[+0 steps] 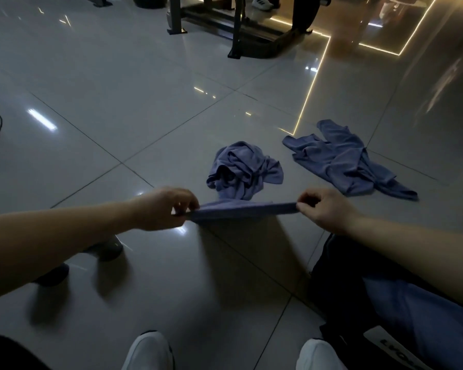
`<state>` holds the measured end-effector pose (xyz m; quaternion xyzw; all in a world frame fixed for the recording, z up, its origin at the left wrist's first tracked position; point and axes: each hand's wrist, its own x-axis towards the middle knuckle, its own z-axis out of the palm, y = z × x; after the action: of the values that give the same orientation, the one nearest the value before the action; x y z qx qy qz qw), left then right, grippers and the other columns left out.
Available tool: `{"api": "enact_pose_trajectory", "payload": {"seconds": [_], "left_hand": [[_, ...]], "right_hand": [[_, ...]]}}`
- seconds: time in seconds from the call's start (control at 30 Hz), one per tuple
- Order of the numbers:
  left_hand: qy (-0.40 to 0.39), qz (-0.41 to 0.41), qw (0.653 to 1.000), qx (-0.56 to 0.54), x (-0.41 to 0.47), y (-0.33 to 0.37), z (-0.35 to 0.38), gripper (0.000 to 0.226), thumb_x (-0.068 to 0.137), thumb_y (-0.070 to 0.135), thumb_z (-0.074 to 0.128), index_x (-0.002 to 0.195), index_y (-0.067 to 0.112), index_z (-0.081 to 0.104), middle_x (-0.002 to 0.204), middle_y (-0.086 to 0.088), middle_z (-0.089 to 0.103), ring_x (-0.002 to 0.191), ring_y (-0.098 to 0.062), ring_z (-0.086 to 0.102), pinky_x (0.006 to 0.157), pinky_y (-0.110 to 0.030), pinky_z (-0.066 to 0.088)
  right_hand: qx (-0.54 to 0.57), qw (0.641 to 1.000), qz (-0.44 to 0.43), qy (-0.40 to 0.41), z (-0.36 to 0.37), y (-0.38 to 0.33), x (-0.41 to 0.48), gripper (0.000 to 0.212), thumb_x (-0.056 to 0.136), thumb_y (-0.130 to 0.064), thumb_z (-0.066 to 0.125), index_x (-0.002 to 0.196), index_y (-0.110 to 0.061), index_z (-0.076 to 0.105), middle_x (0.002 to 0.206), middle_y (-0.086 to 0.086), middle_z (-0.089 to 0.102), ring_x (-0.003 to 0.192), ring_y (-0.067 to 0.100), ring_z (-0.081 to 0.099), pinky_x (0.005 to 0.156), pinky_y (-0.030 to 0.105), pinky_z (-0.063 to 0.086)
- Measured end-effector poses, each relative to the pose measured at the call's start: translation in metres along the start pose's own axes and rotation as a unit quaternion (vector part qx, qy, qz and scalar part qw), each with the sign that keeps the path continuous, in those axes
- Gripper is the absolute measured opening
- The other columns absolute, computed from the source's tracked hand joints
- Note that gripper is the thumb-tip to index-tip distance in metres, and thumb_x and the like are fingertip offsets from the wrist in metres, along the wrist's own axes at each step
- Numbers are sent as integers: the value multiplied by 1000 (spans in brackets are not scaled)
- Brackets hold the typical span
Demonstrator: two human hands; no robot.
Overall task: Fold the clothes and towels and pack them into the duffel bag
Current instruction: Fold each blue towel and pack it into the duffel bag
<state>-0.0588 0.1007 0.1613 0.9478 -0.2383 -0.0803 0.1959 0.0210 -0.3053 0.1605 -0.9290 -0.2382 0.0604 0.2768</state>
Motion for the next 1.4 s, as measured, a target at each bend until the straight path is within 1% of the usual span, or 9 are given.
{"api": "enact_pose_trajectory", "payload": {"seconds": [0.2, 0.37, 0.6, 0.73, 1.03, 1.1, 1.2, 1.3, 1.4], "left_hand": [[-232, 7, 971, 61, -32, 13, 88, 25, 92, 30, 62, 117, 29, 62, 118, 11, 59, 102, -8, 58, 87, -21, 48], [-324, 13, 945, 51, -42, 22, 131, 33, 93, 29, 61, 125, 21, 59, 129, 1, 57, 114, -20, 57, 98, -35, 49], [-374, 71, 923, 56, -46, 21, 161, 38, 93, 21, 59, 131, 18, 58, 138, -1, 50, 121, -21, 52, 97, -33, 46], [-398, 104, 906, 95, -45, 17, 176, 56, 95, 15, 54, 149, 24, 42, 152, -4, 38, 136, -26, 39, 109, -41, 41], [-420, 182, 884, 99, -56, 28, 204, 44, 88, 24, 63, 131, 19, 57, 154, -6, 33, 139, -29, 31, 104, -47, 43], [-434, 162, 881, 93, -52, 31, 203, 37, 89, 31, 61, 121, 12, 64, 149, -7, 40, 133, -28, 38, 101, -44, 46], [-410, 114, 901, 86, -35, 30, 196, 43, 97, 39, 51, 131, 14, 60, 146, -4, 43, 126, -27, 49, 100, -41, 48], [-316, 48, 942, 103, 0, 9, 185, 37, 101, 30, 46, 134, 16, 54, 138, -7, 46, 123, -27, 51, 95, -41, 49], [-221, -14, 963, 156, 30, -21, 177, 33, 98, 25, 54, 130, 19, 54, 138, -4, 46, 123, -27, 52, 87, -37, 51]], "right_hand": [[-94, 976, -2, -194, 54, 24, -50, 15, 91, -34, 67, 93, -20, 73, 82, -11, 64, 73, 8, 59, 66, 23, 48], [-119, 941, -12, -316, 98, 33, -81, 17, 95, -36, 62, 105, -24, 71, 95, -12, 61, 85, 4, 56, 77, 18, 45], [-153, 896, -70, -411, 135, 41, -89, 19, 98, -31, 56, 107, -18, 67, 110, 1, 63, 100, 19, 60, 86, 31, 48], [-181, 861, -137, -455, 147, 52, -85, 16, 94, -28, 55, 100, -17, 66, 106, 4, 59, 98, 24, 58, 85, 41, 51], [-252, 767, -215, -549, 186, 44, -109, 20, 97, -15, 54, 116, -10, 60, 116, 13, 60, 103, 33, 55, 81, 44, 47], [-249, 772, -189, -553, 187, 36, -107, 18, 95, -23, 56, 108, -12, 62, 109, 11, 62, 95, 32, 58, 76, 40, 45], [-204, 843, -146, -476, 183, 25, -85, 19, 94, -31, 52, 95, -14, 60, 96, 9, 63, 81, 29, 57, 71, 36, 44], [-149, 922, -92, -345, 185, 27, -40, 19, 96, -25, 50, 103, -10, 60, 106, 12, 61, 96, 32, 58, 83, 39, 48], [-158, 952, -76, -251, 192, 37, 8, 21, 89, -13, 54, 105, -3, 62, 113, 19, 57, 103, 37, 54, 91, 44, 47]]}}
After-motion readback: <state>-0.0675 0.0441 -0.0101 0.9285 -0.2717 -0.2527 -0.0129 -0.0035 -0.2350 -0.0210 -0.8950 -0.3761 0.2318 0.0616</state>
